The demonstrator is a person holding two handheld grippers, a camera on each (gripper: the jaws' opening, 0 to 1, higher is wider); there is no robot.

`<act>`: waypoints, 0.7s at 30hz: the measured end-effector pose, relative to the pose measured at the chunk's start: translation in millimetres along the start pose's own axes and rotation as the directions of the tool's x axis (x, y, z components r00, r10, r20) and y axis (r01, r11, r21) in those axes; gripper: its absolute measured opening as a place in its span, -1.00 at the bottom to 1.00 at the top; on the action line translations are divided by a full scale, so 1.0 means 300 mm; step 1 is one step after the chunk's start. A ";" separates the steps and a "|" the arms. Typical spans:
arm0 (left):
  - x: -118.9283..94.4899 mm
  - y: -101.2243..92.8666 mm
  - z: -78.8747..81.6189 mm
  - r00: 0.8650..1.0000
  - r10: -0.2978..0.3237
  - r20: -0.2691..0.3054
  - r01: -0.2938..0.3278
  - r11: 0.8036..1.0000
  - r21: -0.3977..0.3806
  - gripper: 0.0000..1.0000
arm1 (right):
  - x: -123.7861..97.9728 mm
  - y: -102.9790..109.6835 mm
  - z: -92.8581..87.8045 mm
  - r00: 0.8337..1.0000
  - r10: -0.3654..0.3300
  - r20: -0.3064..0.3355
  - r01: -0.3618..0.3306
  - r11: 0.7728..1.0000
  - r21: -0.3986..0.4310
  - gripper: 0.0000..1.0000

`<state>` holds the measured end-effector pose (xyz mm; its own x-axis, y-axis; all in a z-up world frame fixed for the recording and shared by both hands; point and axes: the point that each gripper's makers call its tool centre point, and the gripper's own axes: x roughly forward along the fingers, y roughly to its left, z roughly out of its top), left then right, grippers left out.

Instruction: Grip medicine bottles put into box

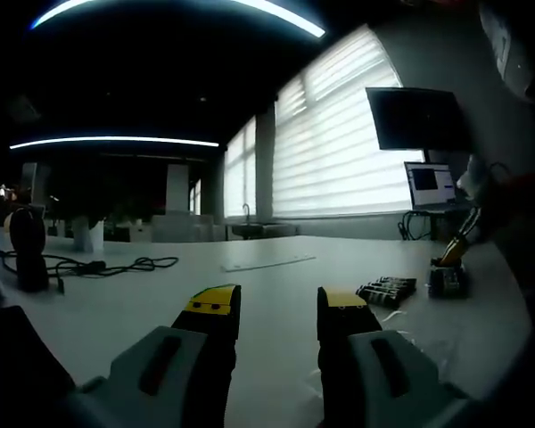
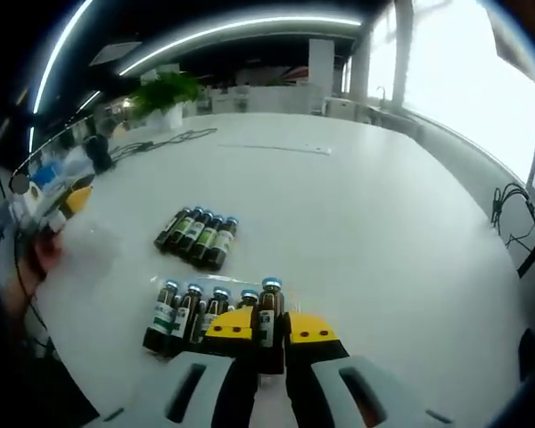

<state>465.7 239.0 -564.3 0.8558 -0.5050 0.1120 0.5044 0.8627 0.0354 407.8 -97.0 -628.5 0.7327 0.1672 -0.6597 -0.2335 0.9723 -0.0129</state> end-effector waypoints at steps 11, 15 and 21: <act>0.001 -0.001 0.000 1.000 0.000 0.000 0.000 1.000 0.002 -0.46 | 0.003 -0.002 -0.009 1.000 -0.002 0.001 0.002 1.000 -0.027 -0.84; 0.001 0.000 0.000 1.000 0.000 0.000 0.000 1.000 0.001 -0.46 | -0.005 -0.004 0.001 1.000 -0.003 0.010 0.003 1.000 -0.031 -0.80; 0.001 0.000 0.000 1.000 0.000 0.000 0.000 1.000 0.002 -0.46 | -0.022 -0.018 0.021 0.999 -0.015 0.037 0.016 1.000 -0.022 -0.85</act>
<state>465.9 239.0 -564.3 0.8558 -0.5051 0.1117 0.5044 0.8627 0.0372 408.3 -102.4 -619.2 0.7593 0.1585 -0.6311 -0.2356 0.9710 -0.0397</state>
